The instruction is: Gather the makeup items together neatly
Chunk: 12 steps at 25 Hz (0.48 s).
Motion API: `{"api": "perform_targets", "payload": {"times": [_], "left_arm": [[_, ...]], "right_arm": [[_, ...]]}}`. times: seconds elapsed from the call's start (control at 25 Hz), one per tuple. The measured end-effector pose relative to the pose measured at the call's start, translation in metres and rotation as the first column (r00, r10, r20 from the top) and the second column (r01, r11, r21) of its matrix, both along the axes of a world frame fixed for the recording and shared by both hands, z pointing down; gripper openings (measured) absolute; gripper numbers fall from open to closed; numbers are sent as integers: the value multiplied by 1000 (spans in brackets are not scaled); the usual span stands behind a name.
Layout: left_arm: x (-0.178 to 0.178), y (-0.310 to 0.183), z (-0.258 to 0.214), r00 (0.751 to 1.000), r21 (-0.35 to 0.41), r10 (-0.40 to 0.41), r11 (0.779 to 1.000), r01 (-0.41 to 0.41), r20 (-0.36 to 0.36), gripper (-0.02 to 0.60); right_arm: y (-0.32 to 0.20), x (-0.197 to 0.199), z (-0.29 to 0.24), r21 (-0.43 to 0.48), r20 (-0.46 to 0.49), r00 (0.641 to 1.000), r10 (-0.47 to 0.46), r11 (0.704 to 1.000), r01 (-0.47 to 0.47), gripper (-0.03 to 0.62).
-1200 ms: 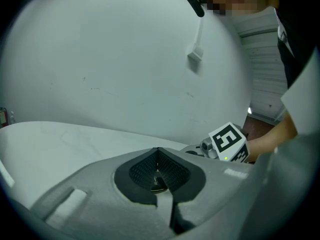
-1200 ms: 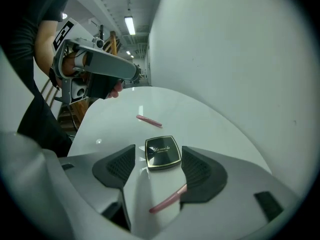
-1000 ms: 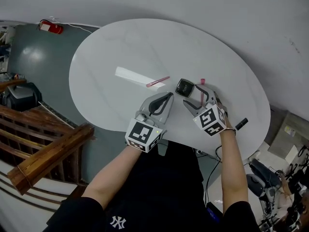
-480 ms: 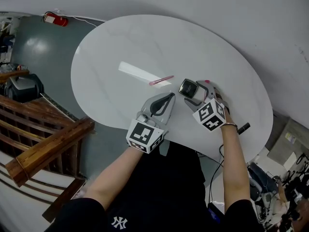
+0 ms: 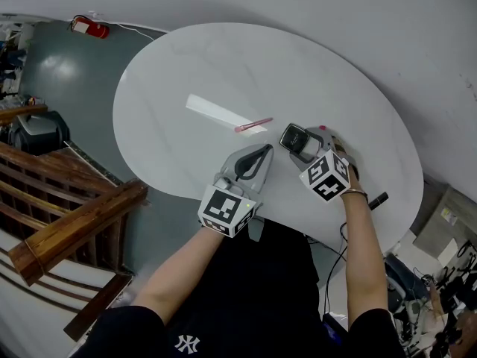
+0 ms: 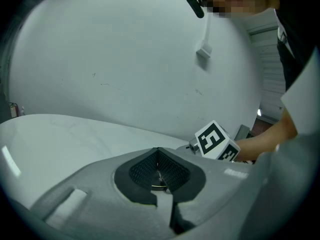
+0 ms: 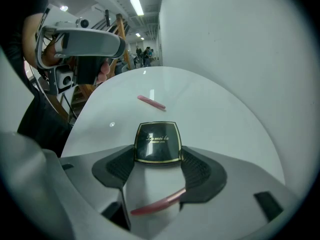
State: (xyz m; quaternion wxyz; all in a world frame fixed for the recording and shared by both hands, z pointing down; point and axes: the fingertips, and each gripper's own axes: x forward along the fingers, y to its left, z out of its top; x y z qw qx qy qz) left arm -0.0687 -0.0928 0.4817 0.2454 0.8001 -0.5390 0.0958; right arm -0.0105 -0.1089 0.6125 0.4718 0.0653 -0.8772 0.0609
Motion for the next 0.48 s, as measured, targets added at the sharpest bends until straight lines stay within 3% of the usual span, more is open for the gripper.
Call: {"api": "perform_targets", "payload": {"times": [0.28,0.48], "left_arm": [[-7,9,-2,1000,6,19,1000,-19,3,8],[-7,14,-5,999,11,46,999,-46,3,8]], "right_arm": [[10,-6,-13,-53,68,987,148,988,-145,299],[19,-9,-26,-69,107,959,262,964,-256,299]]}}
